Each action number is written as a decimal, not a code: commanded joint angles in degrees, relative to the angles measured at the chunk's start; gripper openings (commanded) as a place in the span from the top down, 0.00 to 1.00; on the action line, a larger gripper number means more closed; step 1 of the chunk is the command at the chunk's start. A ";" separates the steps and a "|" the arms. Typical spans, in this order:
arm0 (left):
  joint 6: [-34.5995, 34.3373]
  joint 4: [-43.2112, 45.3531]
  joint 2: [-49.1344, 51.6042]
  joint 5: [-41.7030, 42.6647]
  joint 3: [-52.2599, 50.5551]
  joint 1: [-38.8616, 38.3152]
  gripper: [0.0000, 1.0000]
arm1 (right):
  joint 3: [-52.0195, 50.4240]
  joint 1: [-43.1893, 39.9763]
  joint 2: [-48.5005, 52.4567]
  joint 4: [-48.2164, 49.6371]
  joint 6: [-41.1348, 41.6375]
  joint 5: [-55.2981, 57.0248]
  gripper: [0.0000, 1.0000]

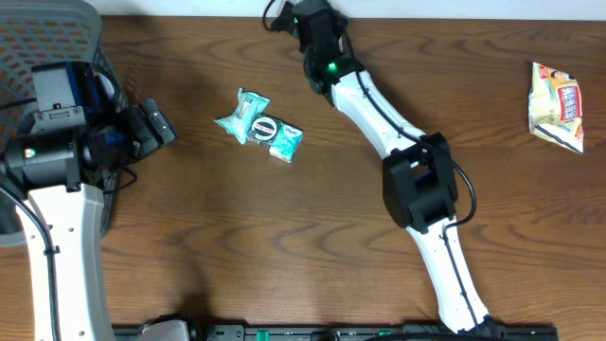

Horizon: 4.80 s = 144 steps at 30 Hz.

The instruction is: Scan the item barcode

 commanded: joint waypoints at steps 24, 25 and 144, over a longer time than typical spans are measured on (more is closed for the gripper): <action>-0.09 -0.20 0.13 0.31 1.25 0.24 0.02 | -1.38 -11.26 -8.11 -12.90 25.22 12.63 0.99; -0.07 -0.17 0.13 0.31 1.25 0.24 0.02 | -1.38 -12.79 -8.57 -16.50 28.26 11.82 0.99; -0.09 -0.20 0.13 0.31 1.25 0.24 0.03 | -32.06 7.08 -24.30 -52.83 77.22 -28.46 0.98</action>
